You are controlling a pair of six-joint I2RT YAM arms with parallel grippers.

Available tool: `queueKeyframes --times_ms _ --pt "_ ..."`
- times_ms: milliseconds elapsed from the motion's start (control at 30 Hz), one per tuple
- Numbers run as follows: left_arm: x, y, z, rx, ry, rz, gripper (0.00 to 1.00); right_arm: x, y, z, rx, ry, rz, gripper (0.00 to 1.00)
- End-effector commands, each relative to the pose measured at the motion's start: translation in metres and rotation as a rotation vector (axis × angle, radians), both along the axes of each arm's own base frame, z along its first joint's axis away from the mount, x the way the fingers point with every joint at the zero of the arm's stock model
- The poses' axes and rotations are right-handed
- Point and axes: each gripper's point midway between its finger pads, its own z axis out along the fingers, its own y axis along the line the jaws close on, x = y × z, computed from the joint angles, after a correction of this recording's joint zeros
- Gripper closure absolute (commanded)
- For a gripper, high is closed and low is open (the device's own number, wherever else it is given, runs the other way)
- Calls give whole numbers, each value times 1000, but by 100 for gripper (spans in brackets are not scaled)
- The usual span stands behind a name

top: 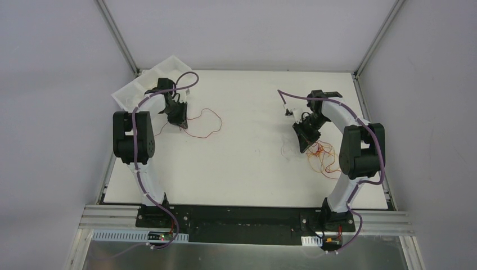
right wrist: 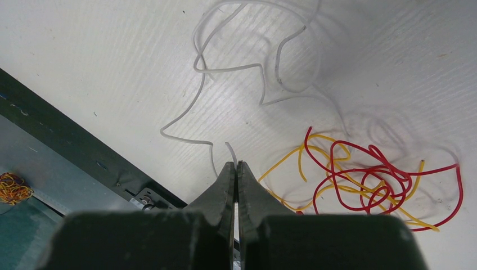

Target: Untangle the cables

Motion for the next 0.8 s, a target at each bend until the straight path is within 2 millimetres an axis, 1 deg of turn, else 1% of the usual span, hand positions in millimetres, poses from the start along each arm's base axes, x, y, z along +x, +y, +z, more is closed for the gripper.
queueKeyframes --times_ms 0,33,67,100,133,200,233,267,300,333,400,433,533,600,767 --pt "4 -1 16 30 -37 -38 100 -3 2 9 6 10 -5 100" --pt "7 -1 26 29 -54 -38 100 -2 2 10 4 7 -2 100" --pt "12 -3 41 23 -83 -42 100 -2 2 11 2 7 -2 100" --pt "17 -6 61 5 -125 -50 100 -2 1 12 1 4 -1 100" --pt "23 -10 87 -12 -183 -58 100 -3 1 13 1 3 1 100" --pt "38 -16 146 -52 -324 -76 100 -5 0 14 2 1 6 100" --pt "44 -21 176 -83 -398 -93 100 -5 1 15 4 -1 7 100" --pt "48 -25 202 -111 -458 -112 100 -5 1 15 6 -3 8 100" --pt "51 -30 222 -139 -506 -136 100 -6 1 15 6 -2 11 100" --pt "55 -33 238 -161 -544 -154 100 -6 0 14 6 -2 15 100" --pt "65 -38 259 -193 -599 -183 100 -6 0 13 6 0 19 100" --pt "75 -38 267 -202 -623 -192 100 -6 0 13 6 0 21 100" --pt "101 -40 280 -244 -674 -216 100 -6 1 12 11 4 27 100" --pt "123 -39 292 -256 -730 -227 100 -6 1 11 11 9 26 100" --pt "181 -19 301 -215 -860 -209 100 -7 1 10 14 11 28 100"
